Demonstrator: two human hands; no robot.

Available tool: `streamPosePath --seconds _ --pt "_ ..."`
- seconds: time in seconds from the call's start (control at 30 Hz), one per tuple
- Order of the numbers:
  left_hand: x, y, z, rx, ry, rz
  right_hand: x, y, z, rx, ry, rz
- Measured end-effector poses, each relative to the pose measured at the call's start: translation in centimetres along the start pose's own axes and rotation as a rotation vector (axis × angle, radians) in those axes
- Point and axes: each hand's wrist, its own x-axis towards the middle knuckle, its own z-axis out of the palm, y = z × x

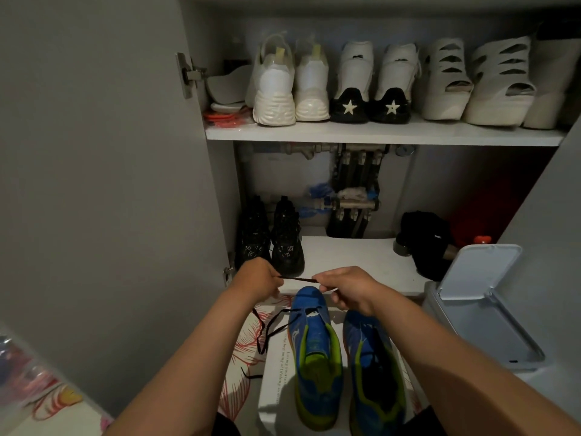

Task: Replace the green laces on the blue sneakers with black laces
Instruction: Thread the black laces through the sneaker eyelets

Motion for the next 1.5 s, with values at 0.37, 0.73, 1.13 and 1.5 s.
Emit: streamPosePath --seconds 0.37,0.73,1.13,1.5 --pt "1.9 0.1 2.3 0.138 -0.156 0.113 2.2 0.9 0.5 -0.206 -0.036 -0.067" --pt "3.6 0.4 4.6 -0.159 -0.153 0.144 4.1 2.2 0.2 -0.365 0.028 -0.104" --pt "3.5 0.1 7.0 0.143 -0.194 0.123 4.0 4.0 -0.2 -0.755 0.014 0.078" --pt "3.0 0.6 9.8 0.092 -0.123 0.147 4.3 4.4 -0.8 -0.634 0.023 0.137"
